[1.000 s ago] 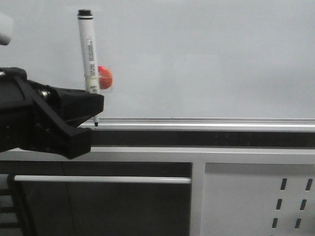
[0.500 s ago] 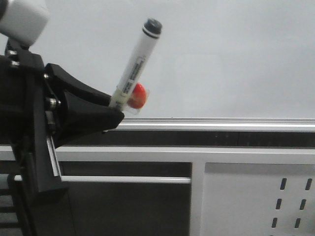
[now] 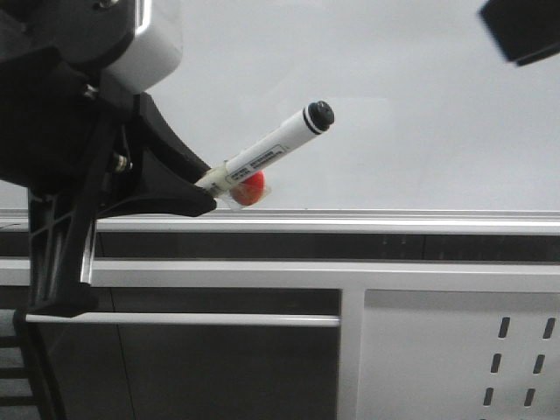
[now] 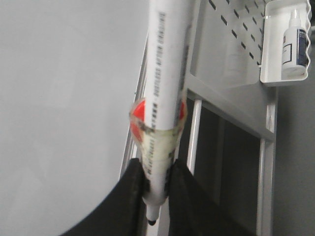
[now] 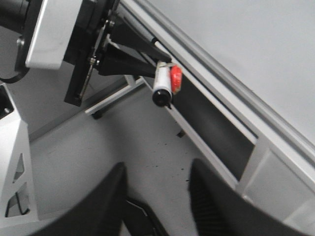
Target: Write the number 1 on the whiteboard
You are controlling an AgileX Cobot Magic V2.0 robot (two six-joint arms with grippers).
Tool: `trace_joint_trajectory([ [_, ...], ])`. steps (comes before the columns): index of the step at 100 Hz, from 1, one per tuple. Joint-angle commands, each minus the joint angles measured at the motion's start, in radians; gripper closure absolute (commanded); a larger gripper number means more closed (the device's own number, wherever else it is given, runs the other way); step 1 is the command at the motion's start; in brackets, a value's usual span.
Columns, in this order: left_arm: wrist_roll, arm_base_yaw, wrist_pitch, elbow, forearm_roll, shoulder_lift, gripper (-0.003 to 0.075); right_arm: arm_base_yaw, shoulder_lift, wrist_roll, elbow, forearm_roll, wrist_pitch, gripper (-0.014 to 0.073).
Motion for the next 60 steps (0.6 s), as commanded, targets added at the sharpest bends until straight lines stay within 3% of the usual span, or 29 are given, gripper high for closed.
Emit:
trace_joint_trajectory([
  [1,-0.001,-0.019,-0.038,-0.046,0.040,-0.031,0.0738,0.015,0.039,-0.015,-0.046,0.062,-0.049,0.0207],
  [27,-0.001,-0.082,-0.027,-0.092,0.028,-0.029,0.0738,0.021,0.113,-0.048,-0.057,0.111,-0.074,0.0207],
  [60,-0.007,-0.086,-0.015,-0.112,0.024,-0.029,0.0738,0.021,0.145,-0.146,-0.057,0.213,-0.074,0.0207],
])
